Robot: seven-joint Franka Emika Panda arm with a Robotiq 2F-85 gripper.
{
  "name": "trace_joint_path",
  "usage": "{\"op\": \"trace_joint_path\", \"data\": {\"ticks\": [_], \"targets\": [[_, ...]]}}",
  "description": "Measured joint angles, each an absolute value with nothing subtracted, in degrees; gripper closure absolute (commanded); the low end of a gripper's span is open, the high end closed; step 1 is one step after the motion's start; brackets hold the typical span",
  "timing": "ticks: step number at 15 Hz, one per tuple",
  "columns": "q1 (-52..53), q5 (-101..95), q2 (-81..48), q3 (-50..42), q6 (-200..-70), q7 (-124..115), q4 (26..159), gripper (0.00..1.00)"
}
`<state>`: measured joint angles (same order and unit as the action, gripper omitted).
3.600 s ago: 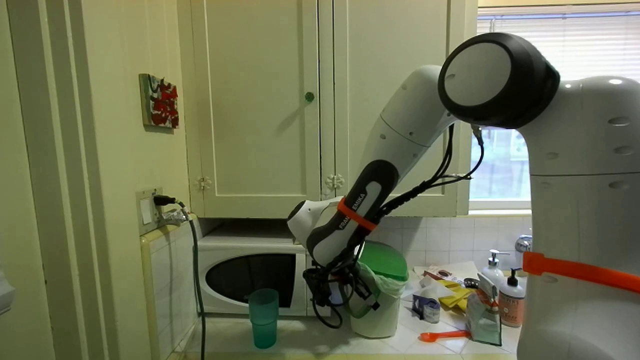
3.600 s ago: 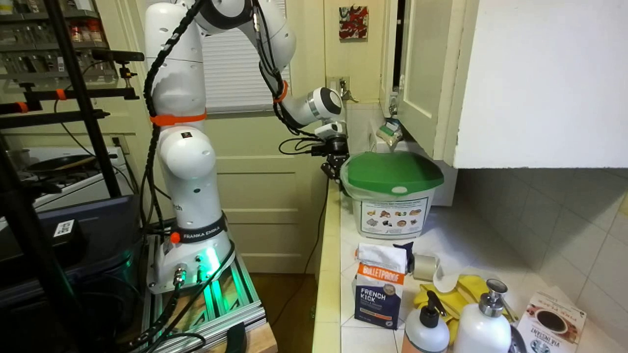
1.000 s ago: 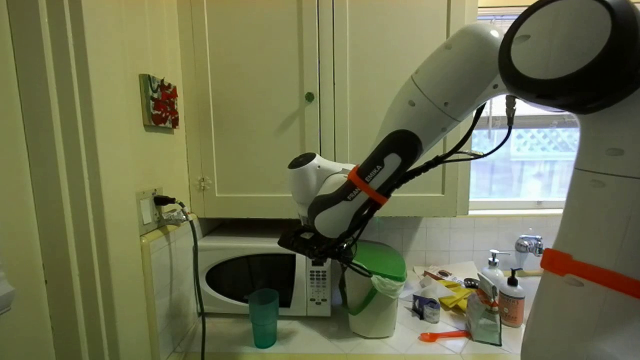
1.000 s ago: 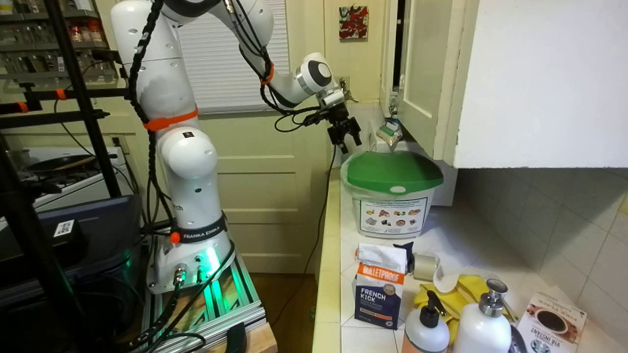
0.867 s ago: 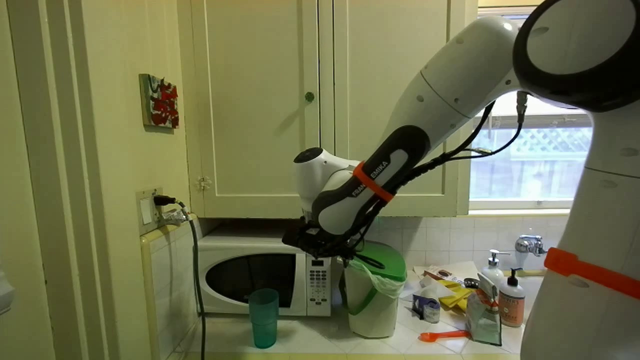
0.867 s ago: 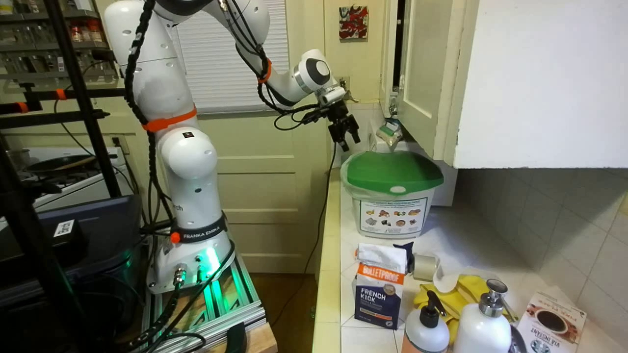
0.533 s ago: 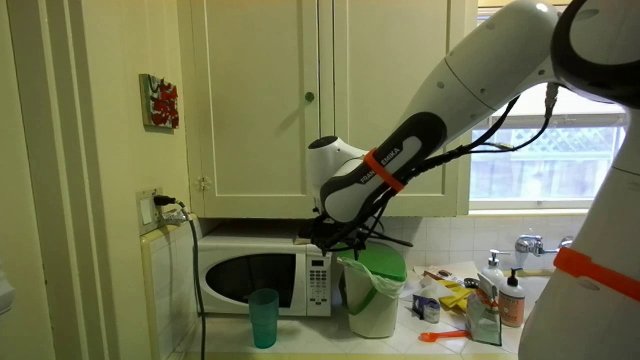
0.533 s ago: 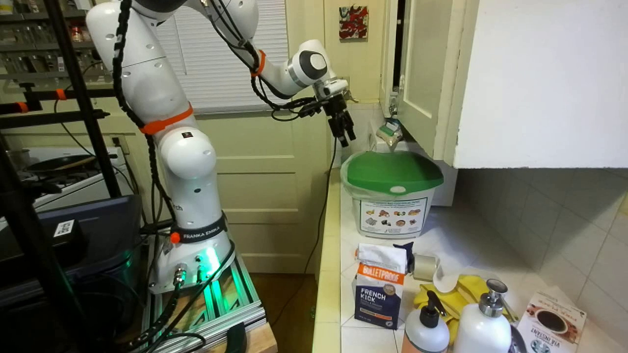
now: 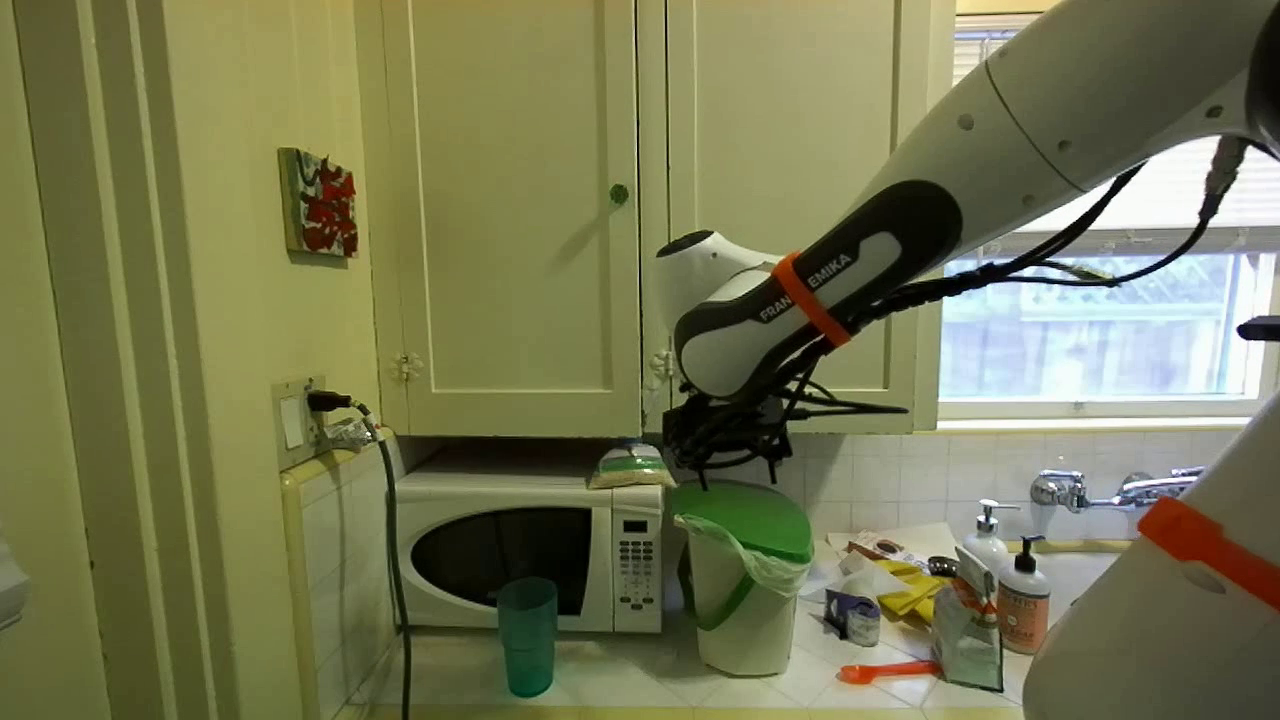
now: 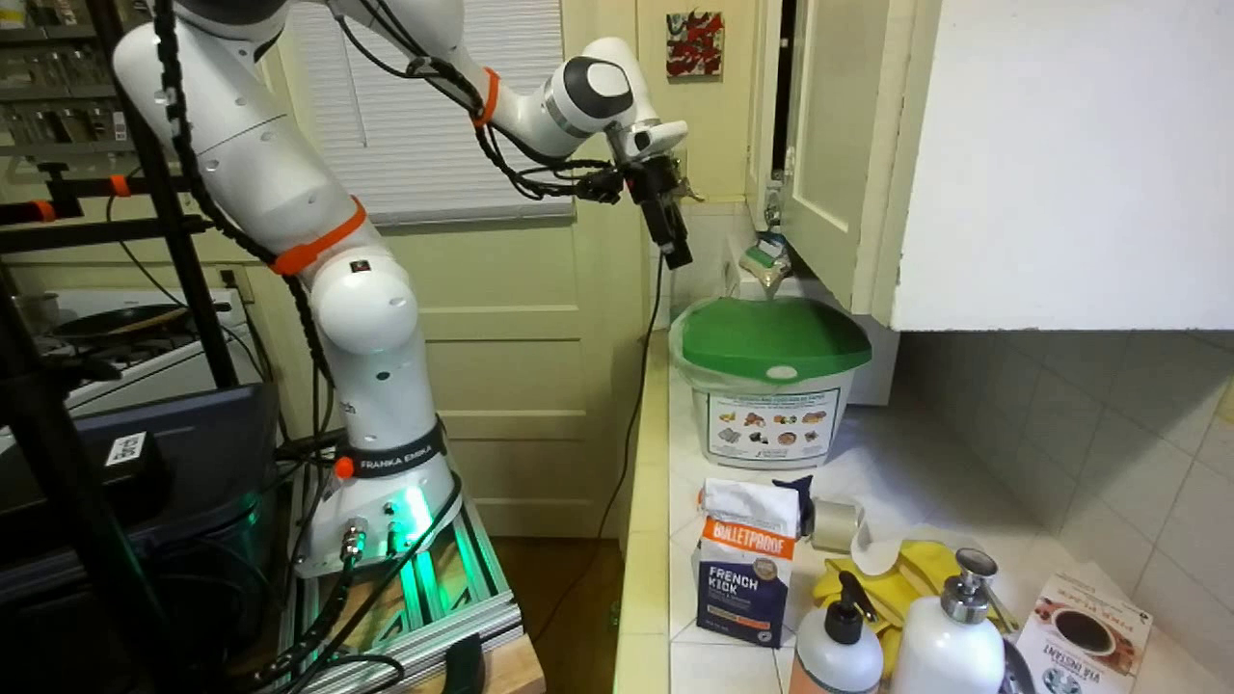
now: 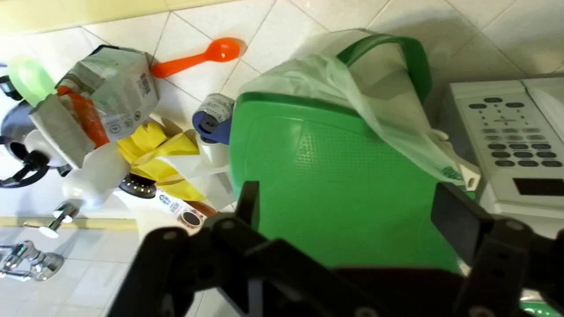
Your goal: Move the tape and orange spoon to the right then move the bin forwards.
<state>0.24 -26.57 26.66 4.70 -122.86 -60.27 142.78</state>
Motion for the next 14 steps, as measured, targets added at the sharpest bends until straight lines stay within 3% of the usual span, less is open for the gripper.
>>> {"op": "trace_joint_path", "data": {"ticks": [14], "targets": [[-8.93, -27.75, 40.37, 1.68, -130.66, -45.69, 153.35, 0.0]]}}
